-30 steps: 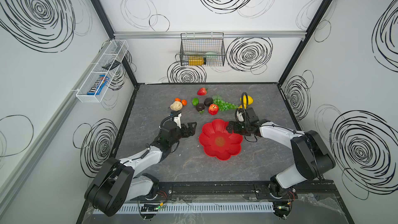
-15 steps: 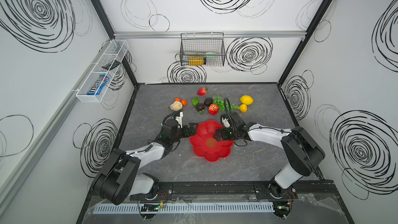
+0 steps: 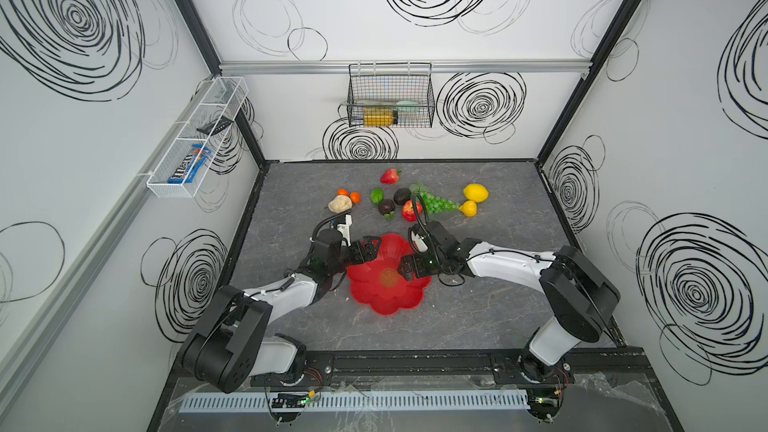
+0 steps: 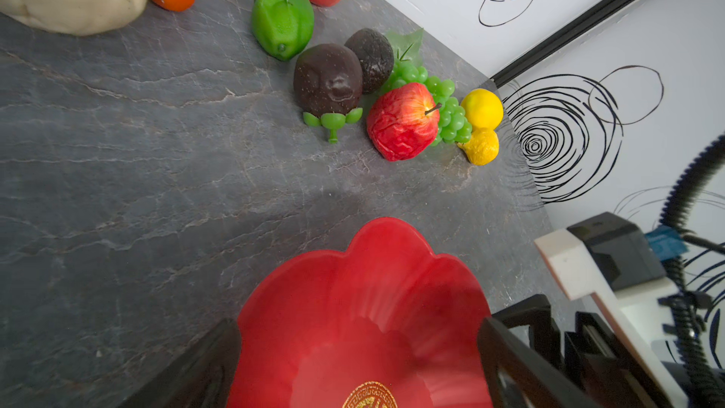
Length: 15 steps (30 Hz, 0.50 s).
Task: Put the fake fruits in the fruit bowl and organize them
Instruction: 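Slide the red bowl toward the table center with the right gripper, then release the bowl and move the right gripper over the red apple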
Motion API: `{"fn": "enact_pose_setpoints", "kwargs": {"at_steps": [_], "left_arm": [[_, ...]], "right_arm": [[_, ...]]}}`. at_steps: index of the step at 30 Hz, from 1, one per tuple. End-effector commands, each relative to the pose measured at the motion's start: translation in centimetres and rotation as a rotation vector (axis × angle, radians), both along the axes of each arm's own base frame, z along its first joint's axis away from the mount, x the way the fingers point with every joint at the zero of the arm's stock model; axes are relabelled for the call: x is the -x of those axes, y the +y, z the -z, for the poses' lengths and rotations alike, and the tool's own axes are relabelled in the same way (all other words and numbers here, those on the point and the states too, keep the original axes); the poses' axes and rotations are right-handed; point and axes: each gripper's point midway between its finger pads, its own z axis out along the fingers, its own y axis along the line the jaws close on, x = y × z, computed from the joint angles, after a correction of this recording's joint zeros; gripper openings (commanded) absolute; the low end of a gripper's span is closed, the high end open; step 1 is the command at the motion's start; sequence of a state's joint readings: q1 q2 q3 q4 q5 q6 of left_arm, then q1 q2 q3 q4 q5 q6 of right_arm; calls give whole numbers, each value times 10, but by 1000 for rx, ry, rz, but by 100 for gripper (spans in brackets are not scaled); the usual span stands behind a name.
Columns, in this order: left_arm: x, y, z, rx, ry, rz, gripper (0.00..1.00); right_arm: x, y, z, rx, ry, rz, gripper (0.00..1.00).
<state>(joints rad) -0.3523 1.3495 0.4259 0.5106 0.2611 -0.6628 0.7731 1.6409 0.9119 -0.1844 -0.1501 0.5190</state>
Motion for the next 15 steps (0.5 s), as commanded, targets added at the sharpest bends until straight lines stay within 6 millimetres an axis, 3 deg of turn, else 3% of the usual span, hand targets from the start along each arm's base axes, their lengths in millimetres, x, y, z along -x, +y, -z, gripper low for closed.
{"fn": "enact_pose_setpoints", "kwargs": {"at_steps": [1,9,15], "left_arm": [[-7,7,-12,36,-34,-38,97],[-6,24,-18,39,-61,-106,97],[-5,42,-19,55,-72,-164,97]], "right_arm": [[-15,-17,-26,13,-66,46,97],[-68,-55,-69,-25,-180,149,97],[-113,-45,-81,-30,-250,172,98]]}}
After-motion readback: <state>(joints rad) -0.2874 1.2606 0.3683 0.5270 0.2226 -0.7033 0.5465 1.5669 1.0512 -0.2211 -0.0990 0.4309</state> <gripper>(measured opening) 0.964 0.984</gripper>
